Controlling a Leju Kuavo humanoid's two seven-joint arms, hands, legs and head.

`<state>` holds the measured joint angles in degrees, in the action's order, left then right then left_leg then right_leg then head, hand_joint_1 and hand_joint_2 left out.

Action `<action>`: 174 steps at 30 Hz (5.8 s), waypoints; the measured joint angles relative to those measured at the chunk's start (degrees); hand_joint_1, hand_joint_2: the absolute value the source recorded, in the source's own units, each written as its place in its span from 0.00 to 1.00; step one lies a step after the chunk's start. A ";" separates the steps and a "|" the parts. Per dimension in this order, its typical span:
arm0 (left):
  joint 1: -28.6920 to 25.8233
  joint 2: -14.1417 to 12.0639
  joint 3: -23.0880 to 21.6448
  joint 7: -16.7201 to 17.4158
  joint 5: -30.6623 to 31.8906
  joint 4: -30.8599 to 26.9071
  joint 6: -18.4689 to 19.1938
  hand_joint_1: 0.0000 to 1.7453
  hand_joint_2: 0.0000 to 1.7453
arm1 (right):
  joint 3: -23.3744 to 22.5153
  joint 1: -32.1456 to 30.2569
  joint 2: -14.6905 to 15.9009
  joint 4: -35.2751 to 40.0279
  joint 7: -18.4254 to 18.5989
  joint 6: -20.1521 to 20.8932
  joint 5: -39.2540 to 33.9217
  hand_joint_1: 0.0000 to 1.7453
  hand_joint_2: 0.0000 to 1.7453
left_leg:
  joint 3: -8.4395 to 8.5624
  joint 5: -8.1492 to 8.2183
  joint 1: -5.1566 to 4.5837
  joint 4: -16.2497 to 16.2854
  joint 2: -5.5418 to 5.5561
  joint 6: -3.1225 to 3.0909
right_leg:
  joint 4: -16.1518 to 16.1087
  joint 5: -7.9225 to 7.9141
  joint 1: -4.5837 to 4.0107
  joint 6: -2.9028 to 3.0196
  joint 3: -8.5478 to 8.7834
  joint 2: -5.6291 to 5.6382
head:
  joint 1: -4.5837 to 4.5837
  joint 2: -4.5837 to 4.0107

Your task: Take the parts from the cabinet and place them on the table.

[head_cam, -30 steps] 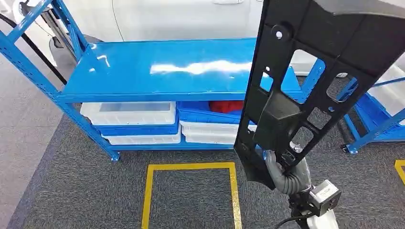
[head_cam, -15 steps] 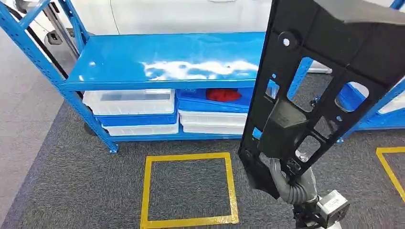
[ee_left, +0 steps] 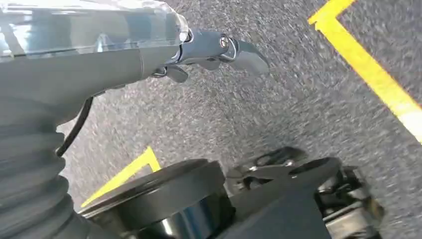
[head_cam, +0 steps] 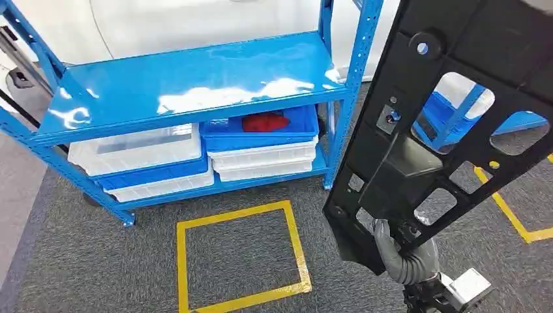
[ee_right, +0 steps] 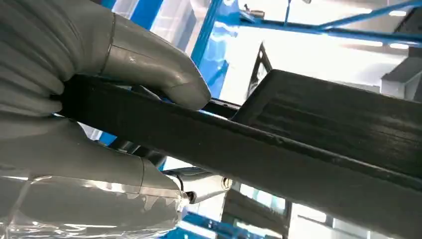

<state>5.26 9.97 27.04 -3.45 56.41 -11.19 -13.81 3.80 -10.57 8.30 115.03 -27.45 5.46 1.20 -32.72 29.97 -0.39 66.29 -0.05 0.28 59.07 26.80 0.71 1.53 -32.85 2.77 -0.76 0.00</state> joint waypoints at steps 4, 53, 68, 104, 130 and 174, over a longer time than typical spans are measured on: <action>-0.53 -0.68 0.00 -0.07 0.17 0.00 -0.46 0.00 1.00 | -0.87 0.14 -0.35 0.22 -0.24 0.74 -0.31 1.00 1.00 | 4.15 -1.70 -0.22 -9.25 4.24 -1.20 | -0.17 -1.09 0.81 -1.28 -1.05 2.52 | 0.00 0.00; -2.12 -1.31 1.99 1.42 1.25 0.00 -23.01 0.00 1.00 | -4.70 -2.09 -3.85 -4.04 -7.04 -3.58 0.44 1.00 1.00 | 4.86 0.16 -0.35 -9.40 -5.85 0.05 | -1.14 -0.86 -0.07 -0.21 -0.63 -4.39 | 0.07 0.00; -2.00 -1.18 3.34 2.78 1.60 0.02 -22.01 0.00 1.00 | -2.12 0.16 -0.92 -3.65 -4.92 -4.61 0.55 1.00 1.00 | 4.70 -1.64 1.31 -10.53 2.07 -1.38 | -0.59 -2.70 0.60 -2.59 -2.80 4.37 | 0.07 0.00; -2.62 -3.50 -0.42 7.79 13.55 0.02 -12.82 0.00 1.00 | 0.81 1.14 -2.12 -10.95 -8.83 -2.62 -2.73 1.00 1.00 | 2.57 -2.40 0.36 -9.77 -2.30 -2.19 | 17.20 6.99 0.17 -3.36 -10.16 -2.49 | 0.07 0.00; 0.06 -1.11 1.73 -0.46 5.11 0.00 -4.57 0.00 1.00 | 0.68 3.87 -4.30 -7.32 -3.23 7.81 3.58 1.00 1.00 | 2.35 -2.46 0.91 -9.08 1.71 -1.90 | 0.63 -0.07 -0.31 -2.49 -2.18 1.07 | 0.07 0.00; -2.78 -5.27 2.21 8.15 13.68 -0.02 -0.52 0.00 1.00 | -5.20 0.41 -12.50 -8.33 -5.84 7.98 -2.23 1.00 1.00 | 5.18 0.12 -0.01 -9.83 -7.28 -0.47 | -1.27 -0.84 -1.65 -0.98 -1.28 -5.04 | 0.04 0.00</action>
<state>2.48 4.70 29.24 4.70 70.10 -11.21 -14.34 -1.40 -10.16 -4.20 106.71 -33.29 13.44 -1.03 -27.54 30.09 -0.40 56.46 -7.33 -0.19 57.80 25.96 -0.94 0.56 -34.12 -2.27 -0.72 0.00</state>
